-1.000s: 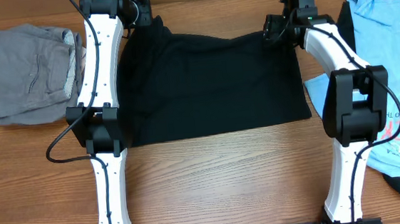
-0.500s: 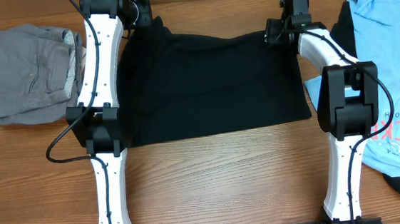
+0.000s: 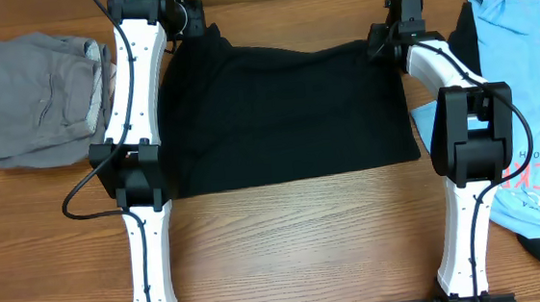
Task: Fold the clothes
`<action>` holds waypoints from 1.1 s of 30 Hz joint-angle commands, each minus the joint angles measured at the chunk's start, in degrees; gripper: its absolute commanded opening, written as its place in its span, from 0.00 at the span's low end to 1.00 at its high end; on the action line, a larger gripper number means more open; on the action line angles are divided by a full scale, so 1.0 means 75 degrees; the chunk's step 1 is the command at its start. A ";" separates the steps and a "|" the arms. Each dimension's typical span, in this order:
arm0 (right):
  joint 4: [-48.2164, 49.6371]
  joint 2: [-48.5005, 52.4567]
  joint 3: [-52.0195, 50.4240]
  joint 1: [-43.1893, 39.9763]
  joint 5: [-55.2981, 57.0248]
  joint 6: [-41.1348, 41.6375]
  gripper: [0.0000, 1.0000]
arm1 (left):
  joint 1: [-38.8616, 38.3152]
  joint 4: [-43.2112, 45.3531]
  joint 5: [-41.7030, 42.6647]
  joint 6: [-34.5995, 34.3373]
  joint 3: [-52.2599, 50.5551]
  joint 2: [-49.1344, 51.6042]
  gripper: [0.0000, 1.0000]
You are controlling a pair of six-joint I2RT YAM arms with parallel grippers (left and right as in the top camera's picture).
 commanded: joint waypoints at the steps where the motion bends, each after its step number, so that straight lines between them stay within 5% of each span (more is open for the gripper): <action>1: -0.0274 0.0090 0.0472 -0.0015 -0.0417 0.0079 0.04 | 0.0041 0.0093 0.0111 -0.0082 0.0131 -0.0166 0.04; 11: -0.4943 -0.0099 0.3958 -0.0189 -0.1134 -0.0303 0.04 | 0.0137 0.0032 0.0140 0.0052 0.0189 -0.0595 0.04; 18: -0.7982 -0.0111 0.5301 -0.0452 -0.1641 -0.0329 0.04 | 0.0172 -0.1026 0.0061 0.0560 0.0189 -0.0664 0.04; 33: -1.0407 -0.0169 0.5286 -0.0664 -0.1839 -0.0326 0.04 | 0.0469 -0.3943 -0.0475 0.0557 0.0172 -0.0664 0.04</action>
